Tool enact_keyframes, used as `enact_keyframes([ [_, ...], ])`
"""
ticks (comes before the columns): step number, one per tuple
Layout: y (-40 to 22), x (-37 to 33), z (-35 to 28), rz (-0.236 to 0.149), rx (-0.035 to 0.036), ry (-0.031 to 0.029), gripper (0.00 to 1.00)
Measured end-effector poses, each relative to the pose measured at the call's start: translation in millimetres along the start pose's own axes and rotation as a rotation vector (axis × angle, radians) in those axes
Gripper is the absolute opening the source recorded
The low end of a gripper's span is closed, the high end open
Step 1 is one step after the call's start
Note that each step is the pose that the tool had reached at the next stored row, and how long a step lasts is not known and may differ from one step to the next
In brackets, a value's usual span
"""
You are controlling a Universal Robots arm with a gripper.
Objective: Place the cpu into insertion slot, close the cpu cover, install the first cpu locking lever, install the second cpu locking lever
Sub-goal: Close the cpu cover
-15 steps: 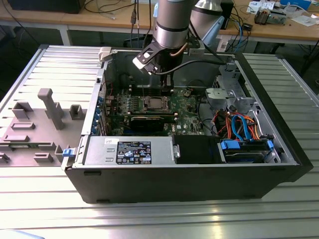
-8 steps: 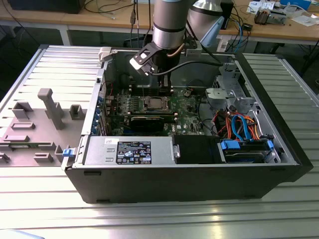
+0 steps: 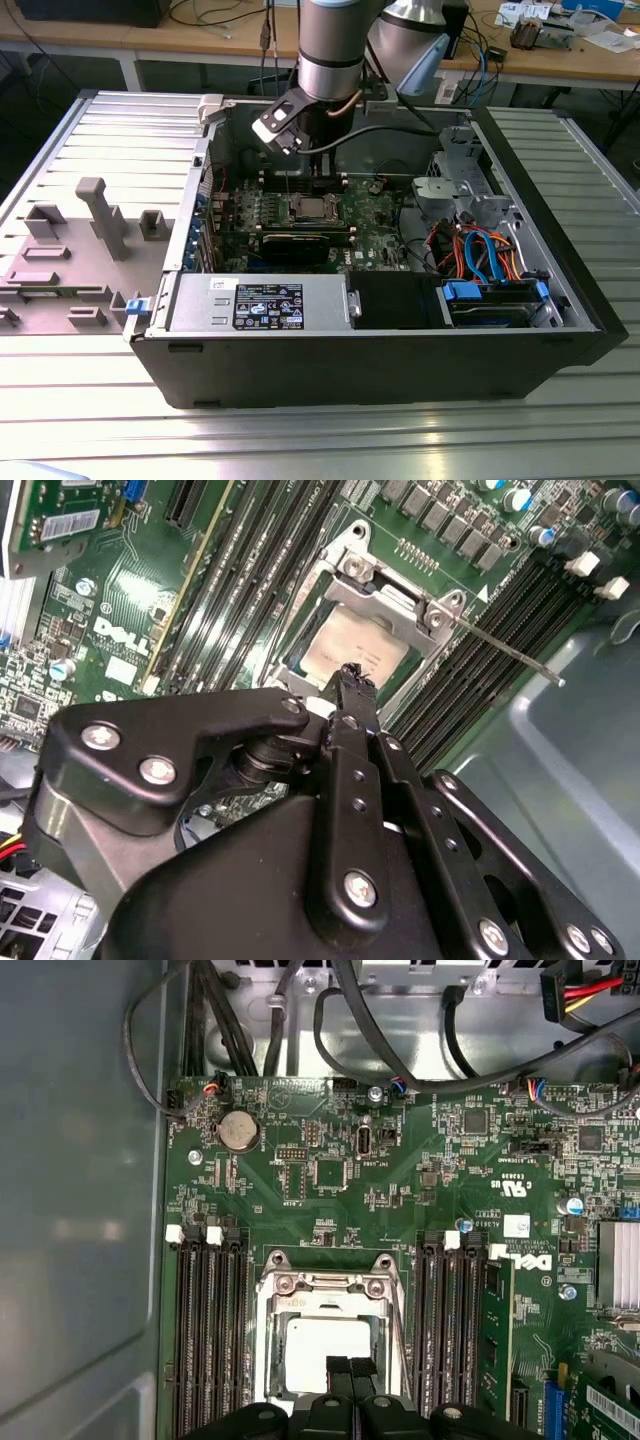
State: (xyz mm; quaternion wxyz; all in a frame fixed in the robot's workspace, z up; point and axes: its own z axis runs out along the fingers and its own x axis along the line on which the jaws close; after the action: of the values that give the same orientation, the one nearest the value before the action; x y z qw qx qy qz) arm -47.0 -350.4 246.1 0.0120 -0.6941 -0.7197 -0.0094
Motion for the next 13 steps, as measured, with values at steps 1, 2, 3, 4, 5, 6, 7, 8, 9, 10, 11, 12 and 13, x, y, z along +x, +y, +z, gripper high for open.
enact_keyframes([
  [1,-0.1,0.0,0.1,-0.001,0.0,0.0001,0.11],
  [2,-0.2,0.0,0.2,-0.001,0.0,0.0,0.11],
  [3,-0.3,0.0,0.2,-0.001,0.0,0.0001,0.11],
  [4,-0.4,0.0,0.3,-0.001,0.0,0.0001,0.11],
  [5,-0.4,0.0,0.3,-0.001,0.0,0.0001,0.11],
  [6,-0.4,0.0,0.3,-0.001,0.0,0.0001,0.11],
  [7,-0.4,0.0,0.3,-0.001,0.0,0.0001,0.11],
  [8,-0.5,0.1,0.3,-0.001,-0.0001,0.0002,0.11],
  [9,-0.5,0.1,0.3,-0.001,-0.0001,0.0002,0.11],
  [10,-0.5,0.1,0.3,-0.001,-0.0001,0.0001,0.11],
  [11,-1.0,0.0,0.4,-0.001,-0.0001,0.0001,0.11],
  [12,-1.9,0.1,0.8,-0.005,-0.0001,0.0003,0.11],
  [13,-2.7,0.1,1.3,-0.008,0.0,0.0006,0.11],
])
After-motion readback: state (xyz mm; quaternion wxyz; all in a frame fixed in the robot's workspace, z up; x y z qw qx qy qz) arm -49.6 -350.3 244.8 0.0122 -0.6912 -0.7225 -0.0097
